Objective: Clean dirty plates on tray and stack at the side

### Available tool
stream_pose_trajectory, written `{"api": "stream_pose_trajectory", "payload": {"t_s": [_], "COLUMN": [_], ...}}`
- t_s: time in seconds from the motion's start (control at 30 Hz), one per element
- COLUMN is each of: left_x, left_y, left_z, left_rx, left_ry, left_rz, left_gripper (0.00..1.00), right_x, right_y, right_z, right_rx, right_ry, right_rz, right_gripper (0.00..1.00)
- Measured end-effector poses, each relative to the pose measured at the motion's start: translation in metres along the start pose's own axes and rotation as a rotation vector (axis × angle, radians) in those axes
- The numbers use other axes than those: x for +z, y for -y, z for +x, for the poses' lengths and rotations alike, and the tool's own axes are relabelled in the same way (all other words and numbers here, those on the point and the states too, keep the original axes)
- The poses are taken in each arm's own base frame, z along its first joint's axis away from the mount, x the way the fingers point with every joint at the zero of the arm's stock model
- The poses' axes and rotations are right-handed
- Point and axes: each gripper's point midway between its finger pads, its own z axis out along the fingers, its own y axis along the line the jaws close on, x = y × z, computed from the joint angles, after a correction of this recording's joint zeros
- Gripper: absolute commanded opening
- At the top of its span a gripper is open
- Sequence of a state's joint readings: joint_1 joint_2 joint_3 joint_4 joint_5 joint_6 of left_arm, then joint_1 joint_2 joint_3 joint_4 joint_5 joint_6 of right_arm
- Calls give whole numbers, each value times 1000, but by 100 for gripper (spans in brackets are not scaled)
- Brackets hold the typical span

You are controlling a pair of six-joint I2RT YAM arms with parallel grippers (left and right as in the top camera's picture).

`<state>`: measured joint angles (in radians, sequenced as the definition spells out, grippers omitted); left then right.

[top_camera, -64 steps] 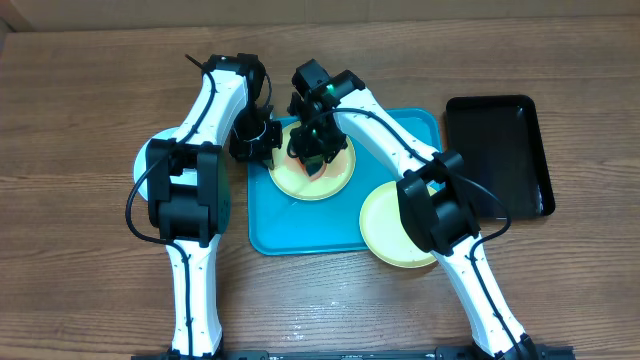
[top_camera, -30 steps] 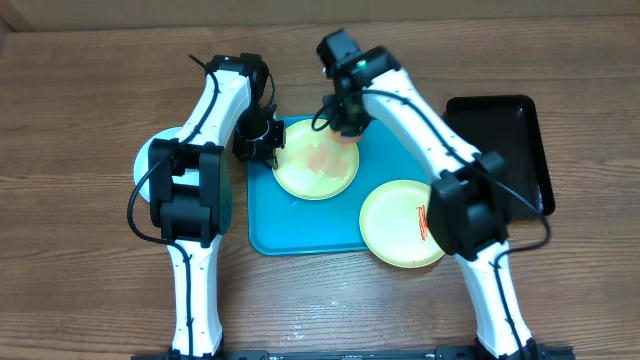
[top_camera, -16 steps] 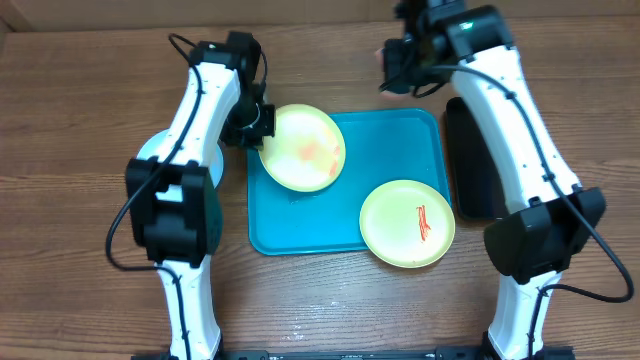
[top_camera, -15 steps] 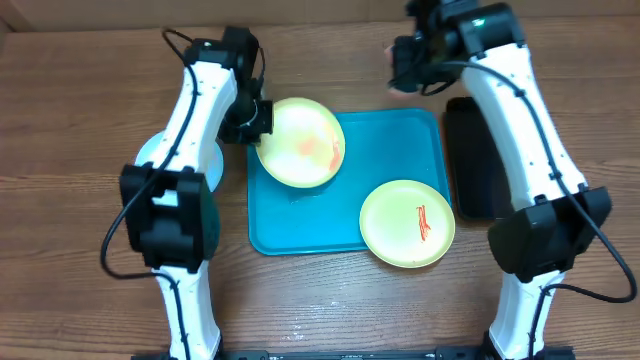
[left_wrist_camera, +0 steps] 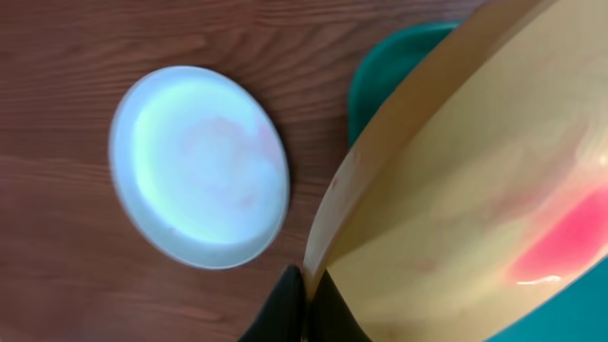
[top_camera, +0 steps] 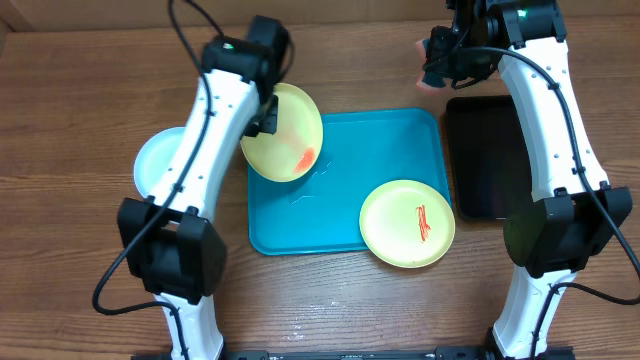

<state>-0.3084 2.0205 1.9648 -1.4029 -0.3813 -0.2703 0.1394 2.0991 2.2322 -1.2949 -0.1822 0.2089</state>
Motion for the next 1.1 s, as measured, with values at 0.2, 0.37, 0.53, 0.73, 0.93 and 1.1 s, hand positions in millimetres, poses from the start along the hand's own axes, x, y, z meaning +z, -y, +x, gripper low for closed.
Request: {"api": "stream_pose_trajectory", "payload": {"t_s": [0.2,0.37,0.53,0.73,0.93,1.1], "left_x": [-21,-40,-58,-85,-106,-115], "left_y": [-1,-2,3,9,20,18], "left_z": [3,5,2,1,-2,0], "left_rx": [12,13,23,55,77,88], "left_ry": [79,149,241,359,459,487], "left_rz": [-216,-353,-447,-566,-625,-668], "left_gripper": [4,4,4,4,4,4], "right_x": [0,0,0,0,0,0], "right_y": [0,0,0,1,1,1], "right_z": [0,0,1,2,2,4], "right_rx": [1,1,1,2,2,4], "right_ry": [0,0,-3,-6,-10,-14], "right_rz": [-1,0,0,2,3,4], "right_gripper": [4,4,4,4,4,4]}}
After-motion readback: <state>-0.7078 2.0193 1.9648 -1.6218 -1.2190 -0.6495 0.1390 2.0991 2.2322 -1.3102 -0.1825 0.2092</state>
